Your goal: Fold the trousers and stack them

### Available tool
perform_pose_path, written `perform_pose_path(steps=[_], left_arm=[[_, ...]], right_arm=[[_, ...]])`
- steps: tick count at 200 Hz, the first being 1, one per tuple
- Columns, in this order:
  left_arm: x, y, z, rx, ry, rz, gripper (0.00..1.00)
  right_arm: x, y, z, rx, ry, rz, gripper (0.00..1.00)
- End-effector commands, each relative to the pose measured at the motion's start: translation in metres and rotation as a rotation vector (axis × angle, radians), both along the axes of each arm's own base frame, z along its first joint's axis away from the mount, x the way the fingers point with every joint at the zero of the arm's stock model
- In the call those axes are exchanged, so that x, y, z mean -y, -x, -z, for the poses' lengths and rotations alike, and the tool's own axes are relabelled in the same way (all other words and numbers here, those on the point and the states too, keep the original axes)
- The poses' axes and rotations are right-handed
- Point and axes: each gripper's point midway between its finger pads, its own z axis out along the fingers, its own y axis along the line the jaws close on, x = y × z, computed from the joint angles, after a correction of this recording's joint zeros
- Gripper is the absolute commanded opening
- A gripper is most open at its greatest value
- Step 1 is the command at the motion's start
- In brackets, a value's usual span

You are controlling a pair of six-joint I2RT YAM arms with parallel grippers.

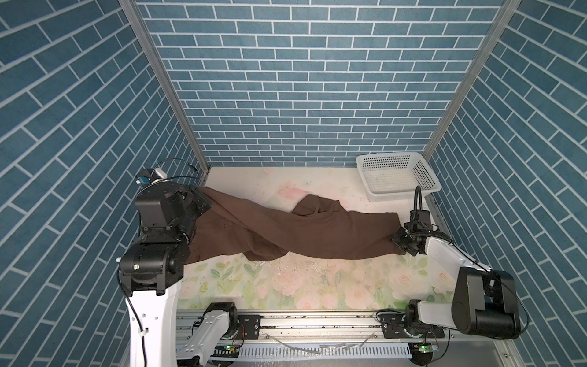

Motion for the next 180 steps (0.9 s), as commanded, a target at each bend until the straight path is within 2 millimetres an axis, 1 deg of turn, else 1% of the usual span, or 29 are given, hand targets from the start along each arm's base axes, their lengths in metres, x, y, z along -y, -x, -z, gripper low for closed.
perform_pose_path(steps=[1,28,42,54,61,67,72,74,89,90,100,102,107,108,113,120,121,124,131,139,149,154,158,166,174,180], left_arm=[[-0.001,0.002,-0.019,0.062,-0.007,-0.004,0.00],[-0.001,0.001,-0.019,0.064,-0.003,-0.001,0.00],[0.000,0.000,-0.020,0.066,-0.002,0.000,0.00],[0.001,-0.001,-0.020,0.070,0.005,0.006,0.00],[0.002,-0.002,-0.020,0.073,0.012,0.012,0.00],[0.004,-0.004,-0.018,0.073,0.022,0.017,0.00],[0.004,-0.005,-0.017,0.073,0.026,0.021,0.00],[0.005,-0.005,-0.016,0.073,0.029,0.023,0.00],[0.005,-0.008,-0.011,0.064,0.039,0.023,0.00],[0.005,-0.009,-0.011,0.062,0.039,0.024,0.00],[0.005,-0.010,-0.007,0.052,0.040,0.021,0.00],[0.005,-0.010,-0.007,0.050,0.040,0.021,0.00],[0.005,-0.010,-0.005,0.045,0.040,0.019,0.00],[0.005,-0.010,-0.005,0.045,0.040,0.019,0.00],[0.004,-0.011,-0.003,0.040,0.039,0.017,0.00],[0.004,-0.010,-0.001,0.034,0.036,0.013,0.00],[0.003,-0.010,-0.001,0.033,0.036,0.012,0.00],[0.003,-0.010,0.000,0.029,0.035,0.010,0.00],[0.002,-0.009,0.002,0.024,0.031,0.003,0.00],[0.001,-0.008,0.004,0.017,0.025,-0.002,0.00],[0.000,-0.007,0.008,0.010,0.025,-0.004,0.00],[0.001,-0.007,0.010,0.006,0.025,-0.001,0.00],[0.001,-0.008,0.011,0.003,0.026,0.002,0.00],[0.002,-0.010,0.016,-0.011,0.026,0.009,0.00],[0.003,-0.010,0.020,-0.027,0.021,0.015,0.00],[0.003,-0.012,0.024,-0.042,0.016,0.017,0.00]], right_arm=[[0.000,-0.010,-0.036,0.071,0.018,-0.028,0.00],[0.001,-0.009,-0.047,0.086,0.031,-0.031,0.00],[-0.002,-0.015,-0.058,0.113,0.035,-0.045,0.00],[-0.009,-0.023,-0.073,0.143,0.056,-0.069,0.00],[-0.018,-0.031,-0.086,0.173,0.068,-0.101,0.00],[-0.031,-0.038,-0.097,0.197,0.084,-0.140,0.00],[-0.041,-0.045,-0.111,0.224,0.099,-0.169,0.00],[-0.046,-0.047,-0.114,0.229,0.104,-0.185,0.00],[-0.088,-0.072,-0.161,0.321,0.104,-0.283,0.00],[-0.091,-0.073,-0.162,0.320,0.102,-0.291,0.00],[-0.120,-0.092,-0.203,0.400,0.077,-0.347,0.00],[-0.126,-0.094,-0.207,0.406,0.075,-0.358,0.00],[-0.140,-0.103,-0.232,0.457,0.065,-0.382,0.00],[-0.143,-0.104,-0.233,0.459,0.065,-0.388,0.00],[-0.155,-0.112,-0.258,0.511,0.054,-0.407,0.00],[-0.174,-0.119,-0.287,0.572,0.036,-0.438,0.00],[-0.176,-0.120,-0.288,0.573,0.034,-0.441,0.00],[-0.184,-0.123,-0.303,0.606,0.021,-0.451,0.00],[-0.200,-0.129,-0.328,0.663,-0.015,-0.476,0.00],[-0.214,-0.136,-0.350,0.715,-0.060,-0.487,0.00],[-0.225,-0.149,-0.366,0.761,-0.098,-0.470,0.00],[-0.230,-0.157,-0.366,0.767,-0.110,-0.464,0.00],[-0.232,-0.162,-0.372,0.785,-0.118,-0.460,0.00],[-0.238,-0.172,-0.373,0.802,-0.130,-0.454,0.00],[-0.244,-0.184,-0.367,0.802,-0.137,-0.449,0.00],[-0.249,-0.193,-0.357,0.789,-0.138,-0.448,0.00]])
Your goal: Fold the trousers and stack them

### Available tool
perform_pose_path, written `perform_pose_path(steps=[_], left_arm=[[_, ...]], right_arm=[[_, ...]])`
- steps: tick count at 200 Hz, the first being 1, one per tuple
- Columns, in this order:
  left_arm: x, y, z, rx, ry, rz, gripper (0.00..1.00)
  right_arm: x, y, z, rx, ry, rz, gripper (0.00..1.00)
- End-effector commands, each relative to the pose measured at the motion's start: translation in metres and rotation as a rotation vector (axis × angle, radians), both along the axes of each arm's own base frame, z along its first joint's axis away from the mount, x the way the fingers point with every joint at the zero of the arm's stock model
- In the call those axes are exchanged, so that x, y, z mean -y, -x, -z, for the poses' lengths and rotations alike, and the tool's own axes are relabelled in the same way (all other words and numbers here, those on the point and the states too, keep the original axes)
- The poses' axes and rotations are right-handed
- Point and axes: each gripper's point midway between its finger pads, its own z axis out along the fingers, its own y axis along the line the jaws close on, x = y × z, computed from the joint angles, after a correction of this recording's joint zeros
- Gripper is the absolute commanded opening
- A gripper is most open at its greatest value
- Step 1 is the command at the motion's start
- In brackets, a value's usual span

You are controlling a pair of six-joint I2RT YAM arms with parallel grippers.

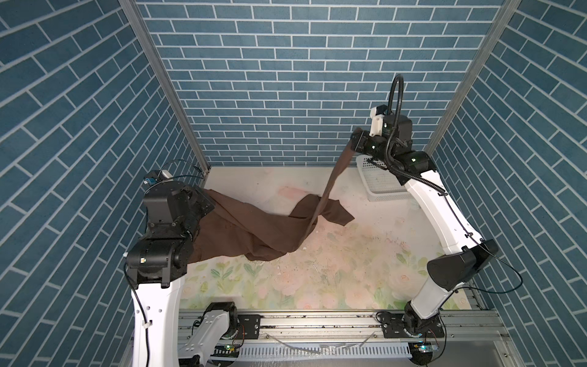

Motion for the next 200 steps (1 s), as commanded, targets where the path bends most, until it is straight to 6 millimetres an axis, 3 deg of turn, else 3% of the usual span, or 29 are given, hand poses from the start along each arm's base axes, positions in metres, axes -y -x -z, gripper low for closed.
perform_pose_path(steps=[1,12,41,66,86,88,92,110,157,200], left_arm=[[-0.001,-0.003,0.000,0.011,-0.015,0.002,0.00],[-0.001,-0.006,0.006,-0.009,-0.021,0.005,0.00],[-0.002,-0.012,0.024,-0.039,-0.027,0.008,0.00],[0.000,-0.019,0.035,-0.057,-0.023,0.018,0.00],[0.002,-0.024,0.040,-0.075,-0.021,0.029,0.00],[0.001,-0.024,0.041,-0.076,-0.023,0.029,0.00],[0.002,-0.025,0.042,-0.078,-0.021,0.029,0.00],[0.002,-0.026,0.046,-0.084,-0.017,0.032,0.00],[0.006,-0.027,0.052,-0.092,0.009,0.044,0.00],[0.011,-0.026,0.055,-0.096,0.040,0.064,0.00]], right_arm=[[-0.016,-0.036,0.028,-0.046,-0.029,0.009,0.00],[-0.029,-0.047,0.054,-0.098,-0.018,-0.021,0.00],[-0.057,-0.061,0.155,-0.274,0.079,-0.056,0.00],[-0.079,-0.049,0.236,-0.401,0.208,-0.116,0.00],[-0.086,-0.033,0.277,-0.459,0.317,-0.153,0.00],[-0.087,-0.032,0.293,-0.483,0.339,-0.158,0.00],[-0.088,-0.030,0.306,-0.505,0.363,-0.166,0.00],[-0.085,-0.020,0.342,-0.570,0.444,-0.177,0.00],[-0.083,0.012,0.412,-0.694,0.594,-0.225,0.41],[-0.063,0.051,0.454,-0.773,0.650,-0.218,0.45]])
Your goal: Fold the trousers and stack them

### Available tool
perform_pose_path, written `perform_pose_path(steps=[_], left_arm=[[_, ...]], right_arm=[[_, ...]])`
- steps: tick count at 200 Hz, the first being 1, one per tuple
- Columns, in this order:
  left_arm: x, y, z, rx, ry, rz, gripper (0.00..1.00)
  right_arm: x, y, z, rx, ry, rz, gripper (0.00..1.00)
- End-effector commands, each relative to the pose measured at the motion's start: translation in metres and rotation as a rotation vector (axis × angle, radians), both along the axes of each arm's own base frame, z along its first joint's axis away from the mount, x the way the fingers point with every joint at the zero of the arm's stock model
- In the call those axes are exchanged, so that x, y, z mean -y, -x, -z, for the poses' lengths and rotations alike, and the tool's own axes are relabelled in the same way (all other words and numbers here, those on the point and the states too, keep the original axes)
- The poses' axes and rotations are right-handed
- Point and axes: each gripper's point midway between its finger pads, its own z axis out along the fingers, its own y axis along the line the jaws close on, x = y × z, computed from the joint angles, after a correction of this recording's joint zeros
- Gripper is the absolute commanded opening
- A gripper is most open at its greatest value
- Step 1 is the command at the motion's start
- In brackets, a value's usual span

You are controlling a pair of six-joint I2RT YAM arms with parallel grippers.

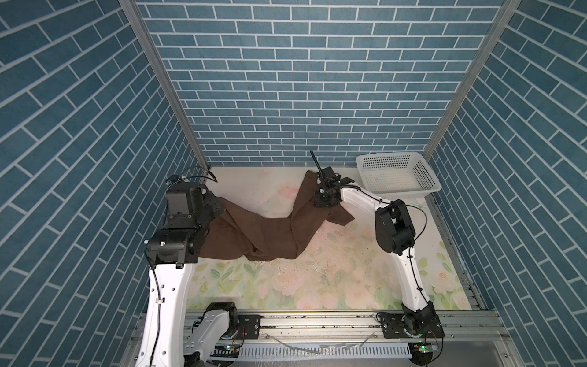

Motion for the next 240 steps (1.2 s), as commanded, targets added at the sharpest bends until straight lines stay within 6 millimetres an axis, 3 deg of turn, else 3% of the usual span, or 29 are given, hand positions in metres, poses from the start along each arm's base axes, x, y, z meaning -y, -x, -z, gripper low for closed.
perform_pose_path(steps=[1,33,42,91,120,149,181,199,215,240], left_arm=[[0.003,-0.001,-0.004,0.031,0.024,0.013,0.00],[0.008,0.001,0.001,0.018,0.048,0.032,0.00],[0.009,0.003,0.004,0.015,0.050,0.035,0.00],[0.012,0.015,0.016,0.015,0.070,0.040,0.00],[0.009,0.023,0.012,0.013,0.036,0.040,0.00],[0.012,0.030,0.015,0.010,0.045,0.057,0.00],[0.017,0.045,0.022,-0.008,0.071,0.071,0.00],[0.015,0.054,0.025,-0.010,0.068,0.061,0.00],[0.015,0.059,0.028,-0.010,0.067,0.057,0.00],[0.014,0.061,0.030,-0.020,0.067,0.051,0.00]], right_arm=[[0.023,0.035,0.034,-0.073,0.095,-0.008,0.45],[0.078,0.063,0.054,-0.098,0.250,0.075,0.42],[0.090,0.072,0.045,-0.099,0.248,0.113,0.41],[0.182,0.158,0.062,-0.224,0.242,0.340,0.39],[0.246,0.198,0.044,-0.216,0.176,0.540,0.38],[0.279,0.207,0.002,-0.132,0.079,0.708,0.38],[0.296,0.192,-0.068,0.056,0.057,0.746,0.39],[0.289,0.177,-0.099,0.119,0.017,0.700,0.57],[0.269,0.168,-0.106,0.096,-0.047,0.631,0.68],[0.236,0.160,-0.088,0.046,-0.028,0.533,0.77]])
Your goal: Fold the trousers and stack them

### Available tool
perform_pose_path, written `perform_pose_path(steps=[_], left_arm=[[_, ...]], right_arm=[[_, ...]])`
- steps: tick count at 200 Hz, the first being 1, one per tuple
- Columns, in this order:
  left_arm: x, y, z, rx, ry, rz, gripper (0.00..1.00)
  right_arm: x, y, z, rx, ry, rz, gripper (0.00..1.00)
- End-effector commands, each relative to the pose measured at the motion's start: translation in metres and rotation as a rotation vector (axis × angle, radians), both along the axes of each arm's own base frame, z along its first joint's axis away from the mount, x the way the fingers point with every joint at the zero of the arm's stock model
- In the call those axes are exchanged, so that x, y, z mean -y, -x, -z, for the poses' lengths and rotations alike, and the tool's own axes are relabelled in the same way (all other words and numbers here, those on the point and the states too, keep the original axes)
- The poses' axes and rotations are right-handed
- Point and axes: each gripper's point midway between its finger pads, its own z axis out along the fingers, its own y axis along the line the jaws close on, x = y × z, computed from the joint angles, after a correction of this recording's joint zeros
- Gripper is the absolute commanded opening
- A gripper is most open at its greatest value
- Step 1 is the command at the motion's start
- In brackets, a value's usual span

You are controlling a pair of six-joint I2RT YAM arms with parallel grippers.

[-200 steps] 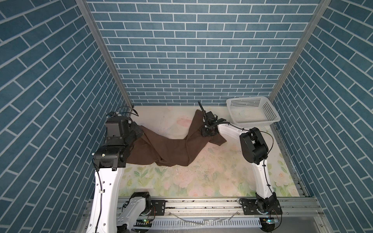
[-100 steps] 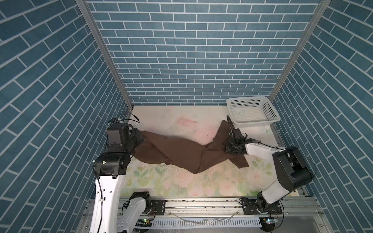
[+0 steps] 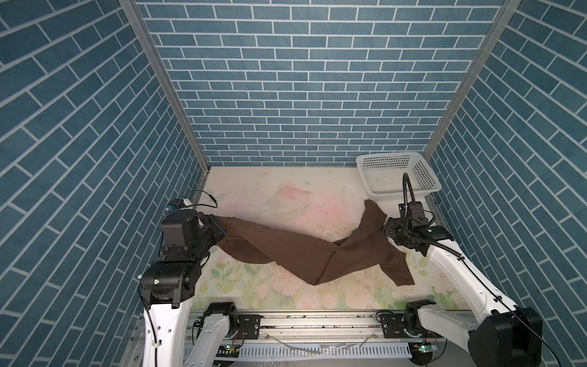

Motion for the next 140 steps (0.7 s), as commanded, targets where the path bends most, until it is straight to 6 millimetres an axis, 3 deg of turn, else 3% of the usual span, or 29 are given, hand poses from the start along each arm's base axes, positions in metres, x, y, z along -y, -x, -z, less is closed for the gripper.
perform_pose_path(steps=[1,28,52,92,105,125,140], left_arm=[[-0.005,0.001,0.002,-0.004,-0.010,-0.026,0.00],[-0.004,0.000,0.001,-0.006,-0.005,-0.022,0.00],[-0.004,-0.001,0.000,-0.009,-0.005,-0.020,0.00],[-0.004,0.000,0.007,-0.028,-0.004,-0.019,0.00],[-0.004,0.001,0.008,-0.032,-0.007,-0.019,0.00],[-0.006,0.003,0.006,-0.038,-0.027,-0.019,0.00],[-0.008,0.005,0.004,-0.044,-0.046,-0.022,0.00]], right_arm=[[-0.028,0.003,0.023,-0.099,0.011,-0.098,0.78],[-0.050,-0.009,0.050,-0.133,-0.060,-0.125,0.76],[-0.064,-0.027,0.061,-0.117,-0.105,-0.145,0.60],[-0.072,-0.045,0.078,-0.127,-0.133,-0.139,0.50],[-0.070,-0.045,0.087,-0.145,-0.141,-0.120,0.50],[-0.064,-0.041,0.099,-0.169,-0.135,-0.102,0.61],[-0.059,-0.038,0.106,-0.186,-0.128,-0.088,0.61]])
